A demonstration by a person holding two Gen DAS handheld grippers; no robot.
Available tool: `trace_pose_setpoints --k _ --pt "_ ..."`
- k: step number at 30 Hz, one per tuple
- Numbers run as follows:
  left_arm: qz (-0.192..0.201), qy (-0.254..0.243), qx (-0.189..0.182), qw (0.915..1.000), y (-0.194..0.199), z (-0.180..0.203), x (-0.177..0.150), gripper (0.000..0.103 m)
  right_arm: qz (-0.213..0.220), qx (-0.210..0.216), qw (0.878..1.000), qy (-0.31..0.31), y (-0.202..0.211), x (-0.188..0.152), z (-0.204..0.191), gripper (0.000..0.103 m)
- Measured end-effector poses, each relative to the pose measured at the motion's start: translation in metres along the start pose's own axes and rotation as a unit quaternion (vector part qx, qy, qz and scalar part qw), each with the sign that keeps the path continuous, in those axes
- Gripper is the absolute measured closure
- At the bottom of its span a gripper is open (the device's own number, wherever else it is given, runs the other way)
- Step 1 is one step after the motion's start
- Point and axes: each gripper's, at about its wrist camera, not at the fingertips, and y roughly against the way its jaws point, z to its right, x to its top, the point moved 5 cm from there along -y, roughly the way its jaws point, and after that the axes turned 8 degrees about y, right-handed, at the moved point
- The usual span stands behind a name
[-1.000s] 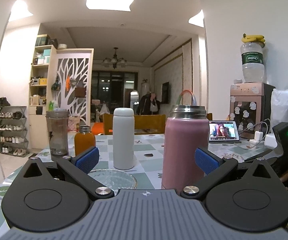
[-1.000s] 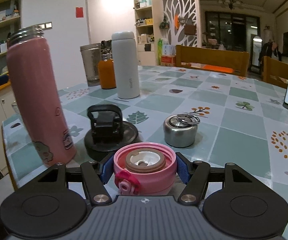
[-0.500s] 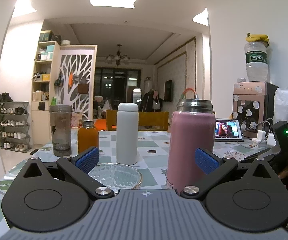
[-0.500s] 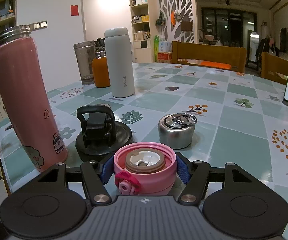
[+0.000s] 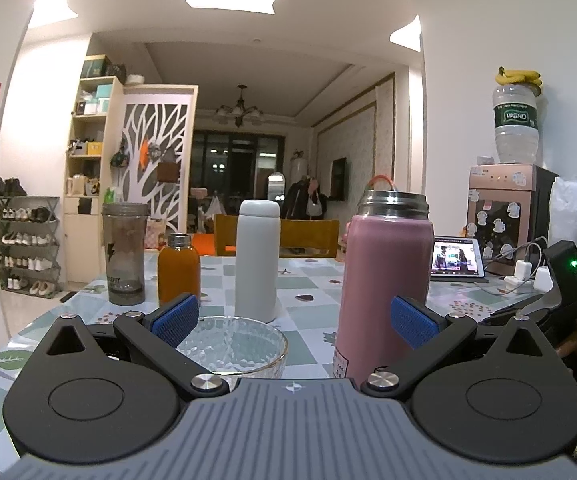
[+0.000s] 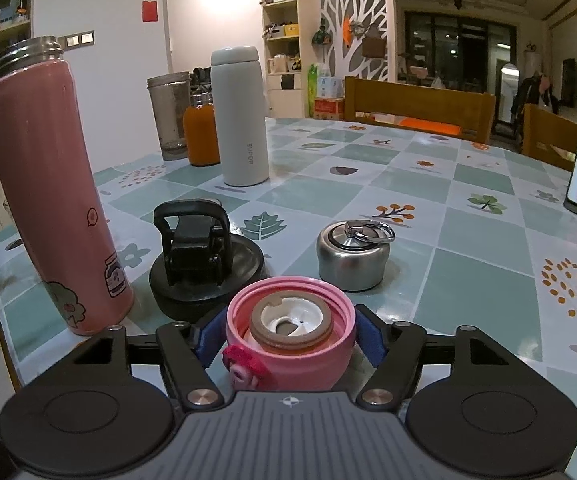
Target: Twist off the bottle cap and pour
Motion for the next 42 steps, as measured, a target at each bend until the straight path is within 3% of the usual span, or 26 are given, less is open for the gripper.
trace_pose_setpoints --k 13,26,42 --pt "-0.009 0.001 0.0 1.0 0.001 -0.002 -0.004 0.0 0.015 -0.02 1.0 0.006 0.015 0.01 -0.003 0.021" --pt "-0.01 0.012 0.011 0.9998 0.007 -0.006 -0.007 0.0 0.04 -0.028 0.998 0.039 0.036 0.028 -0.026 0.002" --pt "-0.013 0.028 0.025 0.9992 0.015 -0.008 -0.014 0.0 0.058 -0.008 0.996 0.067 0.05 0.037 -0.059 0.0"
